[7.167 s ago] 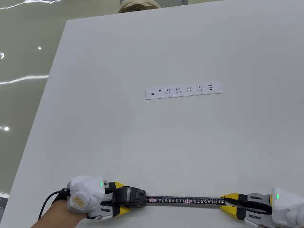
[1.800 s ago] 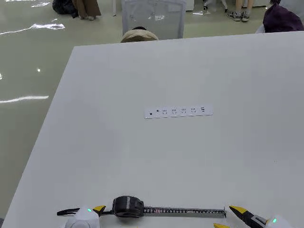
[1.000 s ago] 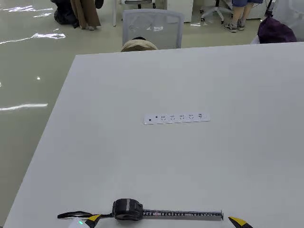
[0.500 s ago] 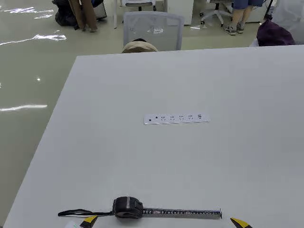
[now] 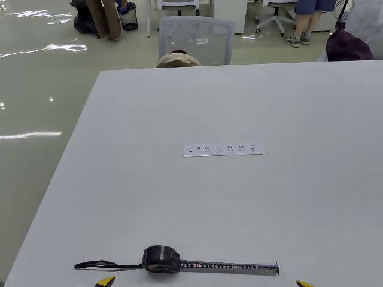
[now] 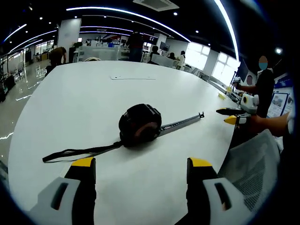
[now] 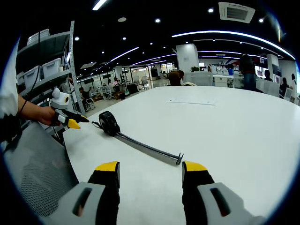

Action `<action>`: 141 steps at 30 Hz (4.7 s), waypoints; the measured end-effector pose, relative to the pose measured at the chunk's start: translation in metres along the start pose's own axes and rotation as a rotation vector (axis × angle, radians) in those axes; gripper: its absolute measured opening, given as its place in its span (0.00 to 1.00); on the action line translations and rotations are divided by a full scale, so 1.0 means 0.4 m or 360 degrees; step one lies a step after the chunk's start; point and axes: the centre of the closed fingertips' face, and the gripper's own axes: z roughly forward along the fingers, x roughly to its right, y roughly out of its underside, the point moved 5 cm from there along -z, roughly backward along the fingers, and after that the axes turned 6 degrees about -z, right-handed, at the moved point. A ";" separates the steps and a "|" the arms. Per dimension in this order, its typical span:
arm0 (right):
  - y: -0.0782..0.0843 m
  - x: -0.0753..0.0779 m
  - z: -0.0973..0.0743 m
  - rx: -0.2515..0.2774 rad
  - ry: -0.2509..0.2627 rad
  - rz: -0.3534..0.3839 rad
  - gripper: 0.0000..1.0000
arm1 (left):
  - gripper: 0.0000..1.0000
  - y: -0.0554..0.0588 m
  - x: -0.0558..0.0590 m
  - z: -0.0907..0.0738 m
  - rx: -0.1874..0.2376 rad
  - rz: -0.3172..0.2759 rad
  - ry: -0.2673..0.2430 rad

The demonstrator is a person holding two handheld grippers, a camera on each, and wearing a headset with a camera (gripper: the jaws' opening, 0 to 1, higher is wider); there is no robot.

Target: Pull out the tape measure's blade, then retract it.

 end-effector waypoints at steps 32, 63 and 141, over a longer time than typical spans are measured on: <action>0.009 -0.009 -0.016 -0.0001 0.0005 0.0005 0.53 | 0.77 0.014 -0.001 -0.009 -0.0027 0.0007 -0.0015; -0.012 -0.007 0.036 0.0014 -0.0047 -0.0019 0.53 | 0.79 -0.031 0.046 0.071 -0.0031 -0.0035 -0.0053; -0.013 0.065 0.098 -0.0005 -0.0117 -0.0030 0.51 | 0.86 -0.084 0.043 0.218 0.0026 -0.0345 -0.0291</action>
